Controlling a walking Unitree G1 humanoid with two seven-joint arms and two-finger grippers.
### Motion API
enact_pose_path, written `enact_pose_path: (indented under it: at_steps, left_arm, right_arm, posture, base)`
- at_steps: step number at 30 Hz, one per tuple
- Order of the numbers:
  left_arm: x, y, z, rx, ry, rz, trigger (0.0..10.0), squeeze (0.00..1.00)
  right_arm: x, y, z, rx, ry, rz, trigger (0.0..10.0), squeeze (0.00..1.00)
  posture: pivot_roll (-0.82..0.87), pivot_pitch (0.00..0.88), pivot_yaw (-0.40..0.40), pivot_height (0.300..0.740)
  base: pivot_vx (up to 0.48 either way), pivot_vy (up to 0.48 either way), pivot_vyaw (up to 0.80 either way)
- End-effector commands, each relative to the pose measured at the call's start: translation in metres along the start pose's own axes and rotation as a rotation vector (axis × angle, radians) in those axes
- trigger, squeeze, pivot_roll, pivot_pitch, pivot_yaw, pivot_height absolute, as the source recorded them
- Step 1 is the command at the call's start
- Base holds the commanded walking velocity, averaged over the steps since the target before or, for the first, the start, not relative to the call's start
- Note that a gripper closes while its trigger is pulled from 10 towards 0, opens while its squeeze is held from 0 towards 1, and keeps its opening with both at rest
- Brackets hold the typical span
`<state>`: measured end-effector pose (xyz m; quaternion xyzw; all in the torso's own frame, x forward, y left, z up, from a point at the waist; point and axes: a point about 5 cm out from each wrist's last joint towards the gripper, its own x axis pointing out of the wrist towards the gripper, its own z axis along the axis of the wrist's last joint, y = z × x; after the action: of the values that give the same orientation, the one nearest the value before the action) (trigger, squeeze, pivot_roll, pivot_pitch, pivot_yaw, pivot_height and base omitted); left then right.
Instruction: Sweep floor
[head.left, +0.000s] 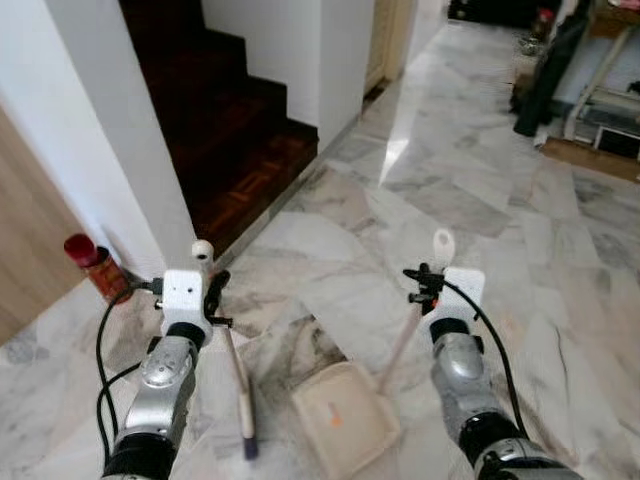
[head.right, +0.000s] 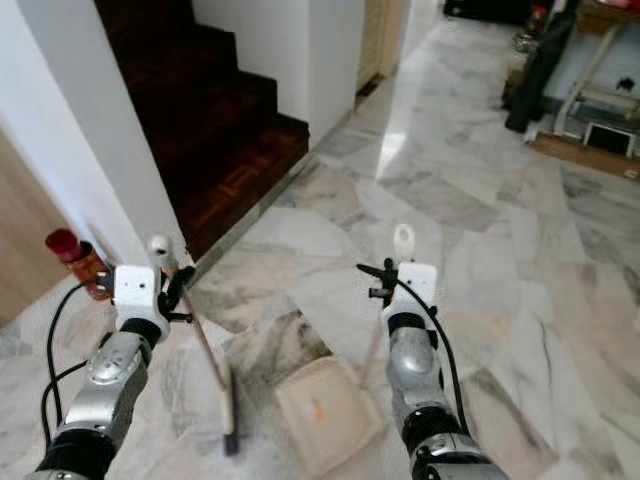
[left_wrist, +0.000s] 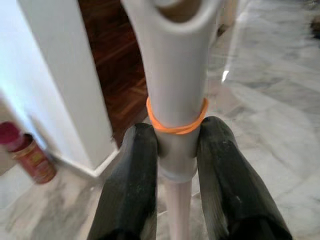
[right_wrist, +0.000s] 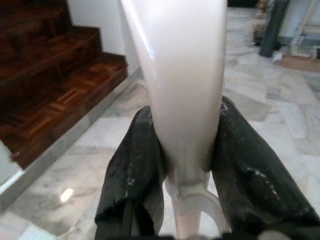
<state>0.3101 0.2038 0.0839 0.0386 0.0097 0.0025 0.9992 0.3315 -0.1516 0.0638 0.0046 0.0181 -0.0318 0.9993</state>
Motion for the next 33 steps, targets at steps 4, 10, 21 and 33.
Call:
enact_pose_path:
  at_steps: [4,10,21,33]
  left_arm:
    - [0.0052,-0.007,0.012,0.007,-0.048,-0.022,10.0,0.0]
    - [0.0055,-0.0082,0.0125,0.007,-0.048,-0.024,10.0,0.0]
    - [0.006,-0.0079,0.013,0.008,-0.046,-0.024,10.0,0.0]
    - [0.0063,-0.0092,0.0134,0.005,-0.049,-0.027,10.0,0.0]
  right_arm:
    - [0.0039,0.0037,0.0104,0.029,-0.051,0.0,10.0,0.0]
    - [0.0043,0.0035,0.0111,0.034,-0.053,0.001,10.0,0.0]
    - [0.0052,0.0044,0.0138,0.038,-0.068,0.0,10.0,0.0]
    - [0.005,0.0041,0.0126,0.038,-0.06,0.0,10.0,0.0]
  posture:
    - [0.04,0.074,-0.009,0.74]
    - [0.04,0.086,-0.008,0.74]
    - [0.04,0.093,-0.008,0.74]
    - [0.04,0.084,-0.01,0.74]
  base:
    - [0.299,0.0,0.0]
    - [0.298,0.0,0.0]
    - [0.298,0.0,0.0]
    - [0.299,0.0,0.0]
